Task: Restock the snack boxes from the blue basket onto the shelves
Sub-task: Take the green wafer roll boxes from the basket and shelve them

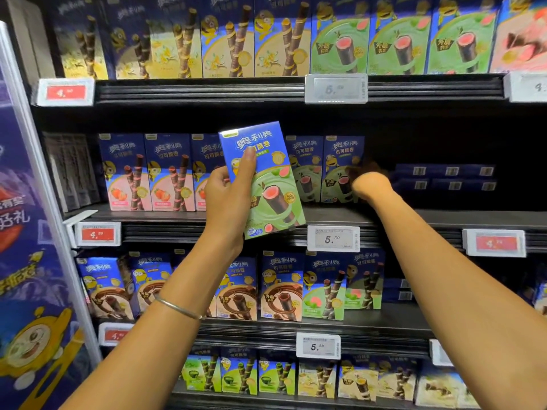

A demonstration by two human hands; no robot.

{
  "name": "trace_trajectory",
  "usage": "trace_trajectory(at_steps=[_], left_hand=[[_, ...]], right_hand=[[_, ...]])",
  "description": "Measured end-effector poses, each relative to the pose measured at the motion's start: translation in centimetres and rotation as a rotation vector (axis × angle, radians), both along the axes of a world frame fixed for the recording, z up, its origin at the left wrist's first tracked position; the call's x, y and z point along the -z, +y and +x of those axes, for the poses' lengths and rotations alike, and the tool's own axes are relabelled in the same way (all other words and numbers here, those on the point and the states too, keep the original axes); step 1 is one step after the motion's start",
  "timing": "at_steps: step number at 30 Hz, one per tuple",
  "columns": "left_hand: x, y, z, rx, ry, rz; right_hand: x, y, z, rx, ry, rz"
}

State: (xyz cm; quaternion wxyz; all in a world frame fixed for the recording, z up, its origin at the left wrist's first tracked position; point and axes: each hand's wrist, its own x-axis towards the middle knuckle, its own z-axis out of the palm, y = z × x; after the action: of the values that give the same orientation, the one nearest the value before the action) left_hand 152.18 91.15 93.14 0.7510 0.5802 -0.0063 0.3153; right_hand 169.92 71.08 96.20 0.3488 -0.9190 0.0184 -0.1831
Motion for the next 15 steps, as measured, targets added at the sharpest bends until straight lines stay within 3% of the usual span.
trace_trajectory(at_steps=[15], left_hand=[[0.0,-0.1,0.1,0.006,0.006,0.010]], right_hand=[[0.4,-1.1,-1.2,0.030,-0.019,0.085]])
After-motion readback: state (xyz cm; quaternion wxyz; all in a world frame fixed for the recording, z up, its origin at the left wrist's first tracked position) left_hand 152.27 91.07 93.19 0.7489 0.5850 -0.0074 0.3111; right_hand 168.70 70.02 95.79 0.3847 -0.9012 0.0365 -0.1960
